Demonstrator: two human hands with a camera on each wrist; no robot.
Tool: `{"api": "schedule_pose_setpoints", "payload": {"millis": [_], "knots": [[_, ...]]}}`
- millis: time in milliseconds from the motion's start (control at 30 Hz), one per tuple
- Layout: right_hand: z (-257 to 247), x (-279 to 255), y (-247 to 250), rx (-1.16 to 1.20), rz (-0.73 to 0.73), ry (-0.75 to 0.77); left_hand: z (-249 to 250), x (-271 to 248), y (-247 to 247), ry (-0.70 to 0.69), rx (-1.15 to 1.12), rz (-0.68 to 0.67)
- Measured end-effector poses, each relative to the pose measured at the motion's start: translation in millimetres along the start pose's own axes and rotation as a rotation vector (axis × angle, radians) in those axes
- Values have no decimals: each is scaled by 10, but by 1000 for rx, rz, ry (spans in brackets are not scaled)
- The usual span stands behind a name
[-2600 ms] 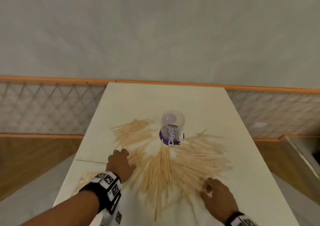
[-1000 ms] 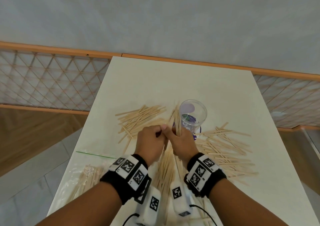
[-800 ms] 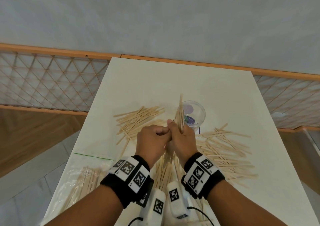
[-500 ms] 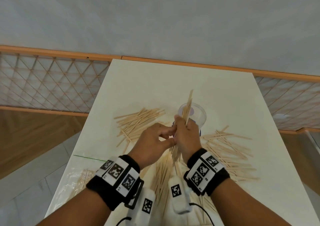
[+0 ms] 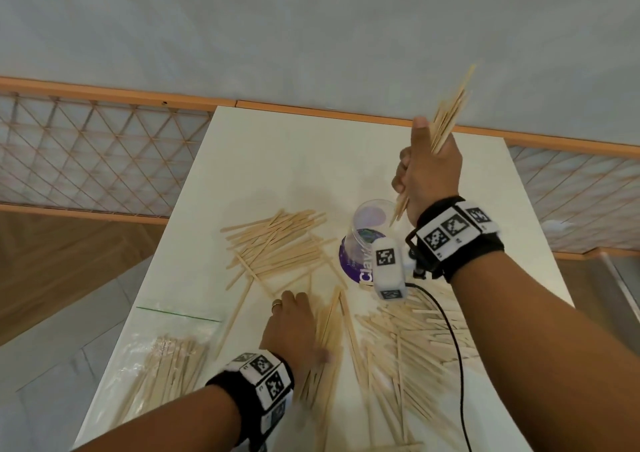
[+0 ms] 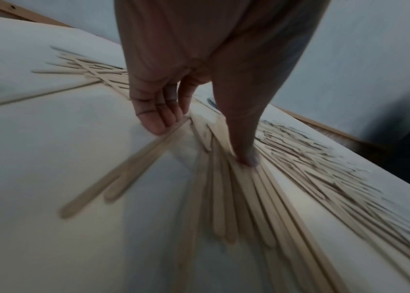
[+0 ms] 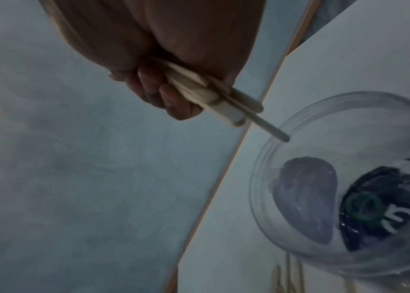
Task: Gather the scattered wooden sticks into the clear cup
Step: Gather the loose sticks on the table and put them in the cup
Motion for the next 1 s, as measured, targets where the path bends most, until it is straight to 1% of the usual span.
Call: {"api": "schedule_pose_setpoints", "payload": {"millis": [67,167,233,333,433,567,633,733,800,833,867,900,1000], "knots": [[118,2,2,-37,31,6,35,23,-10,-2,-46,-15],[380,-62,29,-167,40,-18,41,77,16,-20,-67,-15],[533,-123,64,-244,16,-35,20,104,36,-34,-46,-9],[615,-188,84,-292,-52,-5,-1,122,55,-48,-13,10],[581,-223,114,-312,-86,47,0,144,59,-50,5,14],[489,-261,179,-364,-145,71,13,129,65,-35,8,13],[344,-289,216,-419,-182,147,5,104,62,-23,-6,26],[89,-355,435,-493,-133,306,-44,31,33,16,-45,20],[38,-495,706,-537,-73,328,-94,-40,-32,26,10,-32],[85,-590,862,-591,-72,303,-109,-79,-65,19,29,-55],[177,-699,1010,-684,-109,252,-121,-126,-98,10,31,-73],[308,-820,1154,-820,-186,173,-122,-165,-131,-7,22,-77],[800,-1227,1506,-1261,-559,-164,-81,-245,-204,-63,2,-56]]}}
Point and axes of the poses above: each hand's wrist, its own x-axis towards the middle knuckle, its own y-axis out of the back of the hand, z = x × y, the point moved 2 cm from there along x, towards the middle knuckle, and after that the axes turned 4 degrees about y, right-handed, at the moved point
